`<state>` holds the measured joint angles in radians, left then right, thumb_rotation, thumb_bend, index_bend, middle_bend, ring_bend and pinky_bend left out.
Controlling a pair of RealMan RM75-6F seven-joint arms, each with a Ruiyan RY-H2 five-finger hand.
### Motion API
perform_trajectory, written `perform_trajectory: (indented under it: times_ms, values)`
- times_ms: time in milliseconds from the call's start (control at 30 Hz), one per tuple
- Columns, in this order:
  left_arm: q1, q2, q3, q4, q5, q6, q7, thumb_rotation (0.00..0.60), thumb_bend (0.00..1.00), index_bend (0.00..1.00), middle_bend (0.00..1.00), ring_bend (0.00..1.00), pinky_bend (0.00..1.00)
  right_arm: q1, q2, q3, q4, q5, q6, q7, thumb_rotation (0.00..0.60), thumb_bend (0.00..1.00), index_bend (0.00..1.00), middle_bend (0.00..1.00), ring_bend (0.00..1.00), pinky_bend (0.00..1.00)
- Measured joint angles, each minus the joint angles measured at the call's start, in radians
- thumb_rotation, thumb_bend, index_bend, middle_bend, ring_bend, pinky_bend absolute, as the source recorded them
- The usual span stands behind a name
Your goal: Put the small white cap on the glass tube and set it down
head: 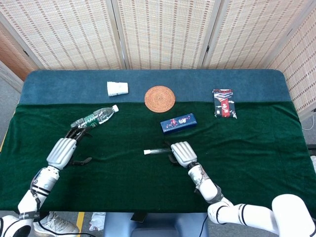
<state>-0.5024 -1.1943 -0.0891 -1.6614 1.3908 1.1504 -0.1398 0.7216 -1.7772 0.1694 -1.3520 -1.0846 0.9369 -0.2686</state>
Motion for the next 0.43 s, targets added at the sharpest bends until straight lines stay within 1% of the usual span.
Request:
perform_trajectory:
  times_ms: [100, 167, 267, 300, 333, 400, 433]
  values:
    - [0.008, 0.014, 0.004, 0.009, -0.008, -0.006, -0.01, 0.6, 0.27, 0.0, 0.29, 0.12, 0.08, -0.01, 0.024, 0.0, -0.031, -0.018, 0.016, 0.011, 0.6, 0.55, 0.14, 0.95, 1.0, 1.0]
    - [0.017, 0.026, 0.006, 0.022, -0.013, -0.005, -0.012, 0.6, 0.27, 0.02, 0.29, 0.13, 0.08, -0.021, 0.057, 0.0, -0.064, -0.036, 0.038, 0.016, 0.6, 0.55, 0.14, 0.93, 1.0, 1.0]
    - [0.039, 0.032, 0.01, 0.055, -0.014, 0.026, -0.001, 0.6, 0.27, 0.06, 0.29, 0.14, 0.09, -0.047, 0.13, -0.003, -0.129, -0.068, 0.086, 0.013, 0.6, 0.55, 0.14, 0.82, 0.98, 0.98]
    - [0.048, 0.034, 0.012, 0.068, -0.014, 0.038, 0.007, 0.6, 0.27, 0.08, 0.29, 0.14, 0.09, -0.057, 0.158, -0.006, -0.153, -0.078, 0.103, 0.01, 0.6, 0.55, 0.15, 0.74, 0.93, 0.92]
    - [0.056, 0.036, 0.015, 0.079, -0.014, 0.05, 0.018, 0.6, 0.27, 0.09, 0.29, 0.15, 0.09, -0.068, 0.188, -0.01, -0.177, -0.09, 0.121, 0.007, 0.6, 0.55, 0.16, 0.66, 0.86, 0.83]
    - [0.078, 0.043, 0.024, 0.098, -0.011, 0.077, 0.05, 0.6, 0.27, 0.1, 0.29, 0.15, 0.09, -0.1, 0.267, -0.023, -0.231, -0.121, 0.171, -0.008, 0.6, 0.55, 0.17, 0.5, 0.68, 0.61]
    - [0.089, 0.045, 0.027, 0.106, -0.01, 0.091, 0.066, 0.6, 0.27, 0.1, 0.29, 0.15, 0.08, -0.117, 0.303, -0.031, -0.254, -0.135, 0.194, -0.015, 0.6, 0.55, 0.17, 0.41, 0.55, 0.48]
